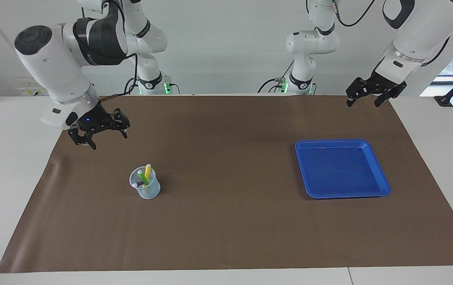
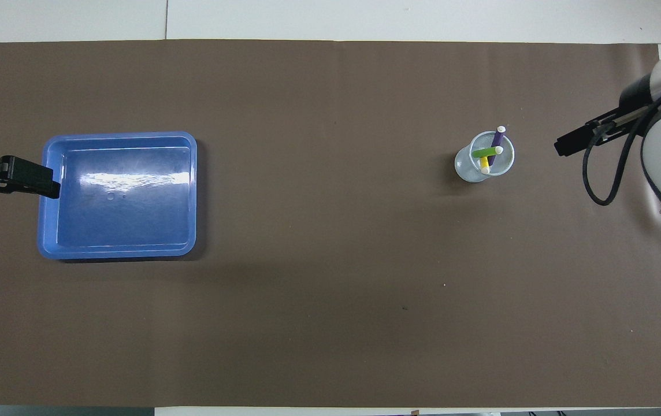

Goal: Transfer and insert pens with both arms

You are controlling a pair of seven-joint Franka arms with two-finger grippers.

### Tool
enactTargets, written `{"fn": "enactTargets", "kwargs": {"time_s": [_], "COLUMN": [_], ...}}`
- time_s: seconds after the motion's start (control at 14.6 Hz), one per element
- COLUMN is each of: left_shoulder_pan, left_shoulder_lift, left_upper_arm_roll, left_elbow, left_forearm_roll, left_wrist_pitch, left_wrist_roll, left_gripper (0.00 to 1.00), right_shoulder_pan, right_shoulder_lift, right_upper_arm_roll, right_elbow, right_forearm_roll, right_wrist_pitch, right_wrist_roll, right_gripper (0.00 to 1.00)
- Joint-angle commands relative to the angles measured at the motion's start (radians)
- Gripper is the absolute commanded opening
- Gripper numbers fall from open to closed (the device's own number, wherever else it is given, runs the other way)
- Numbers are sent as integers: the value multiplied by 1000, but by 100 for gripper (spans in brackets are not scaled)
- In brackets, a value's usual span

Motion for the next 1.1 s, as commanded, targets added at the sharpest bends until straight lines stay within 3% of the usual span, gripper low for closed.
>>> {"fn": "enactTargets", "kwargs": {"time_s": [0.0, 0.14, 0.34, 0.55, 0.69, 1.03], "left_shoulder_pan": [-7, -2, -10, -10, -12, -12], "left_shoulder_lift": [-30, -30, -27, -19, -18, -23], "left_upper_arm_roll": [8, 9, 11, 11, 11, 11], "left_elbow": [-30, -30, -24, -13, -13, -21], "left_forearm_roll": [8, 4, 2, 16, 25, 36], "left_wrist_pitch": [-8, -14, -27, -31, -28, -23], "left_wrist_roll": [5, 7, 4, 11, 21, 57], "left_gripper": [100, 100, 100, 100, 100, 100], "right_shoulder_pan": [-7, -7, -63, 36, 42, 46], "right_shoulder_lift": [-57, -100, -120, -140, -172, -200], "right_upper_arm_roll": [12, 10, 6, -77, -127, -143], "right_elbow": [46, 37, 12, -6, -76, -112], "right_forearm_roll": [-39, -41, -28, -36, -33, -28], "right_wrist_pitch": [-107, -177, -177, -137, -131, -138], "right_wrist_roll": [46, 48, 51, 48, 60, 126], "right_gripper": [100, 100, 100, 100, 100, 100]}}
